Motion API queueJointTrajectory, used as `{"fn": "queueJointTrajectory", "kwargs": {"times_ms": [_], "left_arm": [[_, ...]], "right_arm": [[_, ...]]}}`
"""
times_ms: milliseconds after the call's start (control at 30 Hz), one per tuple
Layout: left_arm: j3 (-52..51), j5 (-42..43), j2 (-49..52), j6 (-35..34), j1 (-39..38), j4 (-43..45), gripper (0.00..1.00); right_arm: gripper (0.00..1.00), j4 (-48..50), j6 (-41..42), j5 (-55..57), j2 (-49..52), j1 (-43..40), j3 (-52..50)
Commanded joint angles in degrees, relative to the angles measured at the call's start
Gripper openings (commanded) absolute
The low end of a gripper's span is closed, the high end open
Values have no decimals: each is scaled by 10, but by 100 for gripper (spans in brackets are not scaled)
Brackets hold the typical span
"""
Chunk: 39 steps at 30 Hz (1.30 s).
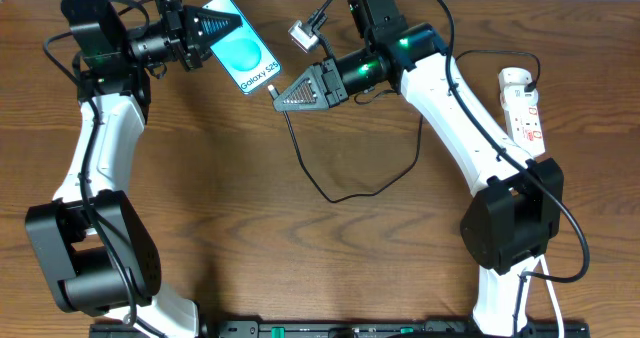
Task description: Plug charger to phone and switch on socket
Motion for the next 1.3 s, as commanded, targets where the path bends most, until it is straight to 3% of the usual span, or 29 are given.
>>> {"fn": "queueJointTrajectory", "kwargs": {"times_ms": [0,1267], "left_arm": [[6,5,-6,-7,1,6,7],[6,8,-6,-21,-14,15,7]], "right_arm": [[1,1,4,-6,-2,5,2],[1,3,4,-5,-2,5,2]]}}
